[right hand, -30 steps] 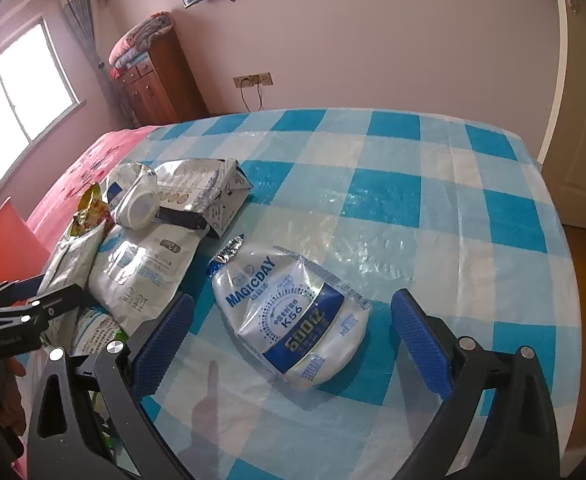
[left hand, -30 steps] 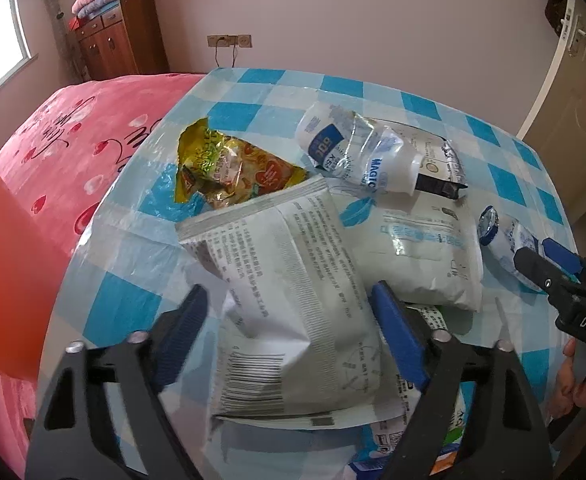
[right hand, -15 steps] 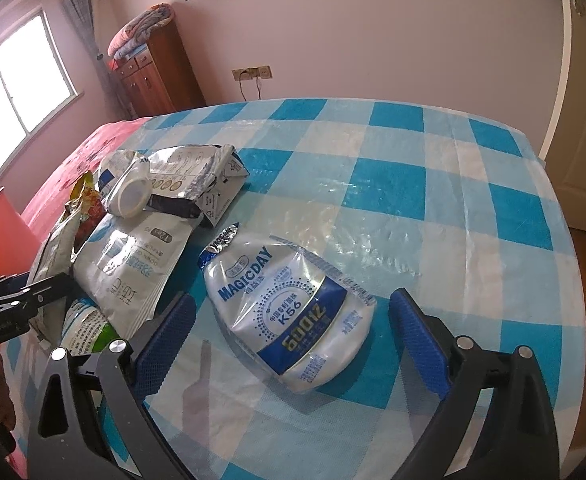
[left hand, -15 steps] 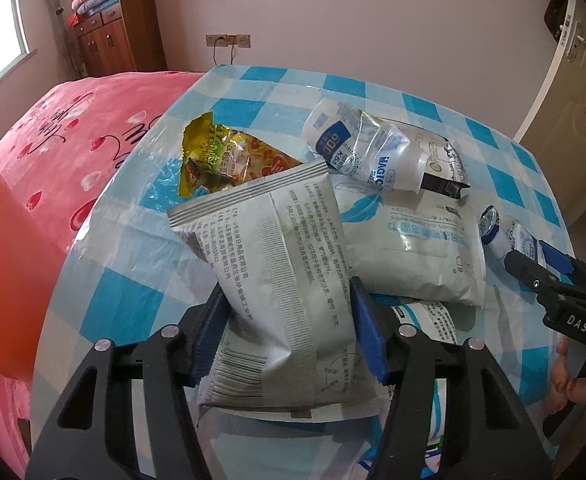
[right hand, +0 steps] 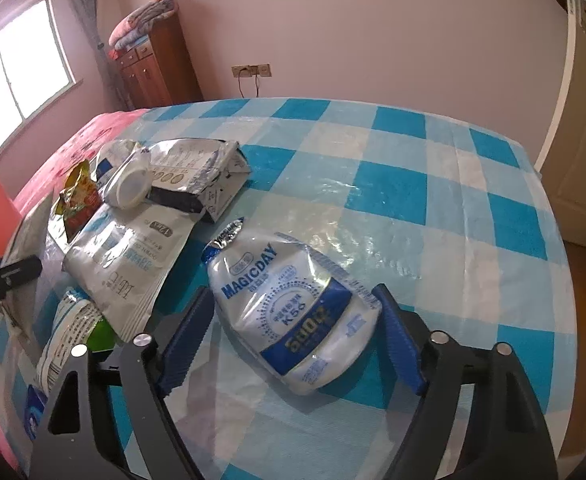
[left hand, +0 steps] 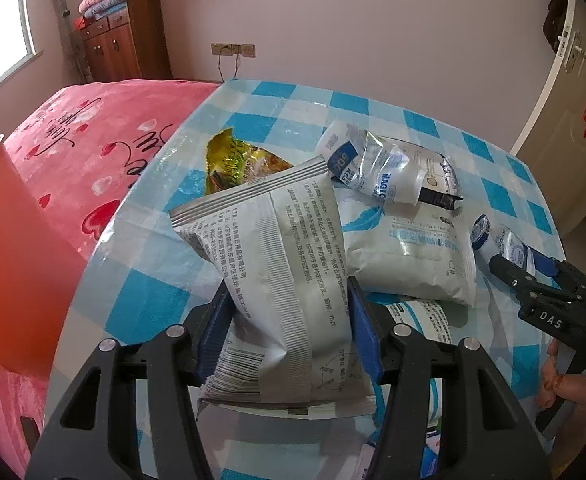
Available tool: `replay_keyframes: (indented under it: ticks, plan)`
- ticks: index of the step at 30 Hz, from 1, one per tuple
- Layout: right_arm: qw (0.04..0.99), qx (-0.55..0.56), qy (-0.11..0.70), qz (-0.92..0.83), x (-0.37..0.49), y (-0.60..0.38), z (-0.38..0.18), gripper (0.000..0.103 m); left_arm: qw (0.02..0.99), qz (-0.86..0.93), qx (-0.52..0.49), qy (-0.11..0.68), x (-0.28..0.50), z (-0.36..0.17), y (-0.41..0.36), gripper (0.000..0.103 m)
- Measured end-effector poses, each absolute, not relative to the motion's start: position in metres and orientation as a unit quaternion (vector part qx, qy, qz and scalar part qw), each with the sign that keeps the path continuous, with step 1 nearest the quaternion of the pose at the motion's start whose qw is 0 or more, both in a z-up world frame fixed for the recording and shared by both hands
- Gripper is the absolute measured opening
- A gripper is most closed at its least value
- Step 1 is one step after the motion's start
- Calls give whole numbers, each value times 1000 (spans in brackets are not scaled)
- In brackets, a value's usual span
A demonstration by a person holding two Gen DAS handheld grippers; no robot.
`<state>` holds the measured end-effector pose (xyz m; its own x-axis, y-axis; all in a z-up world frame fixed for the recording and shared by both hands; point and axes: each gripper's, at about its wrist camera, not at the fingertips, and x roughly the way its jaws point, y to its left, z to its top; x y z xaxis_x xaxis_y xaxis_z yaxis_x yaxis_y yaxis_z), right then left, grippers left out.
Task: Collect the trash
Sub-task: 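Grasp the grey snack bag with the left tool, then grasp the white MAGICDAY bag with the right tool while the left holds the snack bag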
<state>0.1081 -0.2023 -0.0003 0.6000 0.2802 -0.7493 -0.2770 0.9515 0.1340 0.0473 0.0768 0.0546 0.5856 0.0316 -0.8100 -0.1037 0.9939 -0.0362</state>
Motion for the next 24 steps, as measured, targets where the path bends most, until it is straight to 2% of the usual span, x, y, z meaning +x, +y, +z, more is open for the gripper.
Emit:
replay_keyframes:
  ticks: [17,24]
  plan:
    - [896,-25,413,164,99,-193,2,76,896,17,-40,441,26,58,81,56]
    - [900,-28,406,157,93,-194,4,70,900,8,-36,434,10,56,92,56]
